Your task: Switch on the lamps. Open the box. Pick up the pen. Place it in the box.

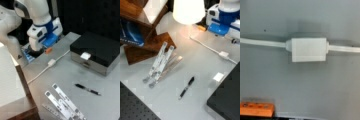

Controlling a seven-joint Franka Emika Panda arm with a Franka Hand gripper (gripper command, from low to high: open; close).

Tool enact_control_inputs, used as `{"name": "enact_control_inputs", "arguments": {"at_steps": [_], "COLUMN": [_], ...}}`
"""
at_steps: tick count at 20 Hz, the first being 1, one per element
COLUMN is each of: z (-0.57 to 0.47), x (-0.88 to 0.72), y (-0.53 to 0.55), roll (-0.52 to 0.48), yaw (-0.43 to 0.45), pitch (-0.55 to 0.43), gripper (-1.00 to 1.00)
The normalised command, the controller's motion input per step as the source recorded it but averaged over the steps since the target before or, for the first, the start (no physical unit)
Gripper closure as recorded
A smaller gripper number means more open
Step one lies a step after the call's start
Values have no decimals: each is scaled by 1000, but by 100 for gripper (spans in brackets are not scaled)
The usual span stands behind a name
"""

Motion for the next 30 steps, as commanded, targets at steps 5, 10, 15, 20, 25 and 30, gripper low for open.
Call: {"name": "enact_control_inputs", "arguments": {"at_steps": [5,10,15,20,25,30], "z": [396,428,333,64,-55,-119], "x": [880,884,640,453,453,468], "y": [150,124,-1,-82,-51,31], "roll": [-173,-127,-99,93,192,376], "yaw": [-26,44,126,233,89,-112], "pitch": [453,442,402,340,228,156], "gripper": [-100,-100,-100,-100,-100,-100]}}
